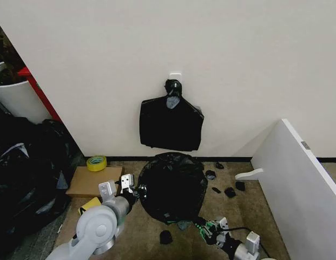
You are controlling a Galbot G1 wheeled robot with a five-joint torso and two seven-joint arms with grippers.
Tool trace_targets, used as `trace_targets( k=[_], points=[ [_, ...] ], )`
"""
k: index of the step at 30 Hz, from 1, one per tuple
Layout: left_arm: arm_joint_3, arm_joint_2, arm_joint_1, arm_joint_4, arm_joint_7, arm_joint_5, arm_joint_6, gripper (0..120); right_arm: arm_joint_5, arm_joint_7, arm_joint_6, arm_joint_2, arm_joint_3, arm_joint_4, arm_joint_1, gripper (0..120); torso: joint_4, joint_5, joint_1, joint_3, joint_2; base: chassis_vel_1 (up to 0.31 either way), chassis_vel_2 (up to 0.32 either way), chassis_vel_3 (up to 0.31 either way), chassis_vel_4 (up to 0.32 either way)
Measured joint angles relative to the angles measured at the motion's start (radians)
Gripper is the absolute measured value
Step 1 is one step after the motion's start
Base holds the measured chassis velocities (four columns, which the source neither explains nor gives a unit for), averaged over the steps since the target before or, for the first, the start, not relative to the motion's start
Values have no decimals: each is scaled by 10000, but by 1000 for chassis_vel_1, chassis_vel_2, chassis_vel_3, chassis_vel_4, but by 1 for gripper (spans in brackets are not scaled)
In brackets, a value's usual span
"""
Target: Place the garbage bag over the trash bin.
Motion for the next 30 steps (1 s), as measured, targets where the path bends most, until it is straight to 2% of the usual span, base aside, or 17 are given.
trace_targets(
  k=[2, 7, 9, 12, 13, 17, 18, 22, 23, 26, 30],
  points=[
    [8, 0, -30, 18, -4, 0, -5, 1, -8, 0, 23, -8, 74, 18, -63, 32, 0, 0, 0, 0, 0, 0, 0, 0, 0],
    [35, 14, -217, 215, -37, 35, -89, 1, -63, 304, -46, -14, 675, 136, -415, 51, 1, 3, 0, 0, 0, 0, 0, 0, 0],
    [124, 25, -255, 348, 13, 423, -207, 1, 28, 1062, -440, -14, 1291, 640, -828, 63, 0, 3, 0, 0, 0, 0, 0, 0, 0],
    [225, 5, -248, 437, 87, 803, -291, 1, 83, 1963, -993, -13, 1603, 1284, -1121, 68, -1, 3, 0, 0, 0, 0, 0, 0, 0],
    [271, -17, -243, 469, 125, 942, -319, 1, 135, 2513, -1367, -11, 1762, 1684, -1256, 67, -1, 3, 0, 0, 0, 0, 0, 0, 0],
    [530, -228, -229, 679, 338, 1763, -517, 1, 300, 5575, -3558, 94, 2120, 3624, -1202, 49, -3, 0, 0, -1, 0, 0, 0, 0, 0],
    [530, -228, -229, 679, 338, 1763, -517, 1, 300, 5575, -3558, 94, 2120, 3624, -1202, 49, -3, 0, 0, -1, 0, 0, 0, 0, 0],
    [738, -285, -164, 786, 692, 2315, -988, 1, 1219, 6352, -4040, 46, 1936, 4771, -487, 34, 2, 1, 0, 0, 0, 0, 0, 0, 0],
    [835, -315, -105, 872, 826, 2663, -1204, 1, 1645, 6350, -4062, -18, 1786, 5048, -220, 26, 1, 0, 0, -1, 0, 0, 0, 0, 0],
    [930, -370, -31, 1015, 976, 3204, -1442, 1, 2129, 6276, -4082, -84, 1640, 5286, 54, 20, 2, 0, 0, 0, 0, 0, 0, 0, 0],
    [1260, -565, 57, 1146, 1257, 4517, -1899, 1, 2579, 5869, -4382, -198, 1227, 5715, 477, 4, 2, 1, 1, 0, 0, 0, 0, 0, 0]
  ],
)
